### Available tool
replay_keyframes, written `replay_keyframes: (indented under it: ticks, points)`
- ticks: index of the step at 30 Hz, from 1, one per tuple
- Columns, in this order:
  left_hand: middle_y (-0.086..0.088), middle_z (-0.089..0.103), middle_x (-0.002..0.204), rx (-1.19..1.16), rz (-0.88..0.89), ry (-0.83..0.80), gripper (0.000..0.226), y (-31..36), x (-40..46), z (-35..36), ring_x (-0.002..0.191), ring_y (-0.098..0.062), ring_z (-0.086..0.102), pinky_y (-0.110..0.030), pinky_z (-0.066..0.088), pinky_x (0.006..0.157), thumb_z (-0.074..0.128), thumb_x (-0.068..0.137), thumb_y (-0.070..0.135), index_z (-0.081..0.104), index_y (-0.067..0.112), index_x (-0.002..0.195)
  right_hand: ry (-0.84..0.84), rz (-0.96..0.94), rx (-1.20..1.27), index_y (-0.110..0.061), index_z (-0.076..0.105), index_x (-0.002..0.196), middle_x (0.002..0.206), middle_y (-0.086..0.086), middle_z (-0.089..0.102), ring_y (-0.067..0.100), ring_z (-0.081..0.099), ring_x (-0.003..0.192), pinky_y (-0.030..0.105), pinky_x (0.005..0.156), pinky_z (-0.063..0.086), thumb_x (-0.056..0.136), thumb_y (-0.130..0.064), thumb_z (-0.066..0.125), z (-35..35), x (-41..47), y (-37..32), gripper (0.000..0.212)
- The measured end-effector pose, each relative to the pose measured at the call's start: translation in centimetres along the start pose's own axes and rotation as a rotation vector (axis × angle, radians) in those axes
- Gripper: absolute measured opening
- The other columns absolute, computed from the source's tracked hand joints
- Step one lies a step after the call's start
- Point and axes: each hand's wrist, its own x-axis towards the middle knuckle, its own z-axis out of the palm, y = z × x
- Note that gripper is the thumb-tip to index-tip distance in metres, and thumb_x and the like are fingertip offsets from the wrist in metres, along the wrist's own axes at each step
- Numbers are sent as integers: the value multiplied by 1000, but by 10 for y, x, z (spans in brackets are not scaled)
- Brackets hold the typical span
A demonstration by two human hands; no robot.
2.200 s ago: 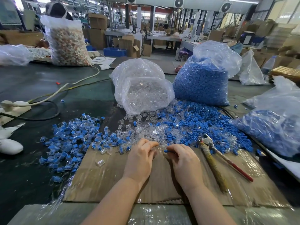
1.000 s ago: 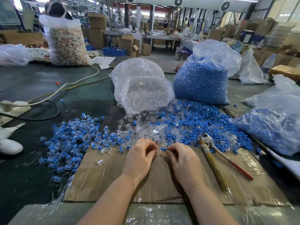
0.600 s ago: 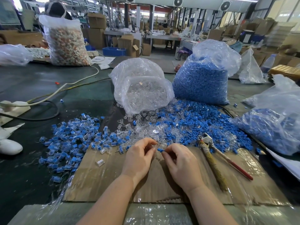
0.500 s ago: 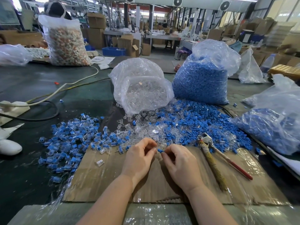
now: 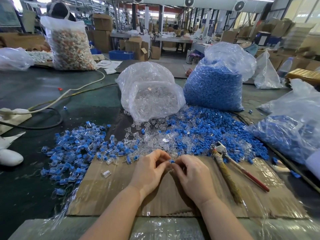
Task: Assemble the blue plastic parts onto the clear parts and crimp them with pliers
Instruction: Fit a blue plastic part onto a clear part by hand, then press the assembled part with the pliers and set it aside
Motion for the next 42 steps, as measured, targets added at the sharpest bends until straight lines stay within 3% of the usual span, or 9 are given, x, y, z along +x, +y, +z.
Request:
replay_keyframes:
  ticks: [11,17,22,26,35,39,42]
  points:
    - [6,68,83,-126,-22,-2,24,1,-1,-3,77,2,64,-7,46,69,60,88,6,61,30,91,52,-7,56,-14,61,73,69,-7,59,13,53,68,27,61,43,78,-23,74,-2,0,-2,16]
    - [6,67,83,-111,-17,-19,23,3,-1,-4,76,4,63,-7,46,68,59,89,6,60,29,92,51,-40,118,-19,67,93,83,-11,61,7,54,76,17,70,41,76,-16,76,-4,0,-2,19]
    - [7,67,82,-91,-1,-19,21,3,-1,-4,74,5,62,-7,46,68,59,88,5,62,25,92,2,-61,154,-20,71,100,82,-8,61,12,56,77,29,68,50,77,-24,74,-5,0,-1,23]
    - [8,67,81,-77,6,-15,19,3,-1,-3,74,5,62,-7,46,69,60,88,7,62,26,90,13,-62,159,-20,72,97,81,-8,60,13,56,75,31,66,51,79,-34,64,-5,1,-2,24]
    - [6,66,76,-29,-15,11,20,2,2,-1,71,-3,60,-8,45,66,67,83,10,60,29,81,-2,-47,115,-20,71,95,82,-7,60,14,58,79,30,70,50,76,-22,76,-3,2,-1,20]
    - [6,64,74,-39,-30,17,16,2,2,-2,69,1,59,-7,44,65,67,83,9,61,24,82,91,52,-3,-15,69,99,92,-2,63,19,57,89,39,81,46,76,-19,76,-8,1,2,25]
    - [8,62,75,-44,-38,7,17,3,2,-2,66,8,56,-5,42,64,66,84,9,60,25,82,35,385,-320,-21,53,124,121,2,54,20,48,112,38,97,34,88,-38,58,-19,3,9,40]
